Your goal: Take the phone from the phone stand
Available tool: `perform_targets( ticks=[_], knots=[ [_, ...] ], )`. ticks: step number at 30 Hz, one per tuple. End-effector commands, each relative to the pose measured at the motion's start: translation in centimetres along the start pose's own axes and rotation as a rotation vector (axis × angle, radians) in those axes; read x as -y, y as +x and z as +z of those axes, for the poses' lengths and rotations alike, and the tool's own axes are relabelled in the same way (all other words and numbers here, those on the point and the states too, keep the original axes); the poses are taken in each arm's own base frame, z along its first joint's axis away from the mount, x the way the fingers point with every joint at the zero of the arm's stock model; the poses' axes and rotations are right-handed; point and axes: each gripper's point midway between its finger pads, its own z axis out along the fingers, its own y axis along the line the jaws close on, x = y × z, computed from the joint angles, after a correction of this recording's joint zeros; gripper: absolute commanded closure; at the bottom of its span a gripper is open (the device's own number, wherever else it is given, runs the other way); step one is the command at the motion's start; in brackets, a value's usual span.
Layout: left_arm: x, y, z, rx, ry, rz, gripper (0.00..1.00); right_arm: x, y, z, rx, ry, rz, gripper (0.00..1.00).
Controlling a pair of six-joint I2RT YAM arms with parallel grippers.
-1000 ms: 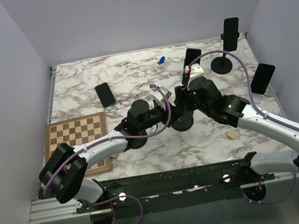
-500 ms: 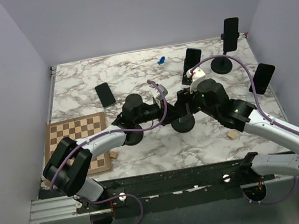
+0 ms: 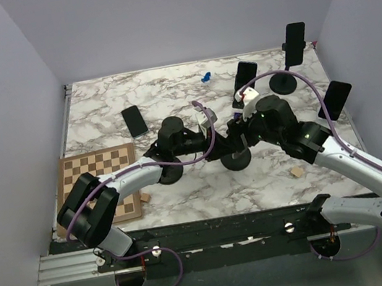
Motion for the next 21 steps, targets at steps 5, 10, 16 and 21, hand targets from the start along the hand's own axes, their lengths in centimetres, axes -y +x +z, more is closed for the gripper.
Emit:
perform_targets(
  ticks=[5,10,16,21],
  knots=[
    [1.8,-0.7,0.4,-0.015,0.073,-0.025,1.0,-7.2,-2.1,-3.4,0.068,-0.384,-0.018,0.99],
    [2.0,-1.0,0.4,-0.015,0.004,-0.03,0.75,-5.5,-2.9,-3.2,0.112,-0.276,0.036,0.99],
    [3.4,-2.0,0.0,0.008,-0.074,0.015,0.47,-4.9,-2.8,-3.6,0.127,-0.239,0.064,0.99],
    [4.5,-2.1,-0.8,0.012,-0.095,0.042,0.4,-5.6,-2.5,-4.1,0.12,-0.287,0.061,0.99]
  ],
)
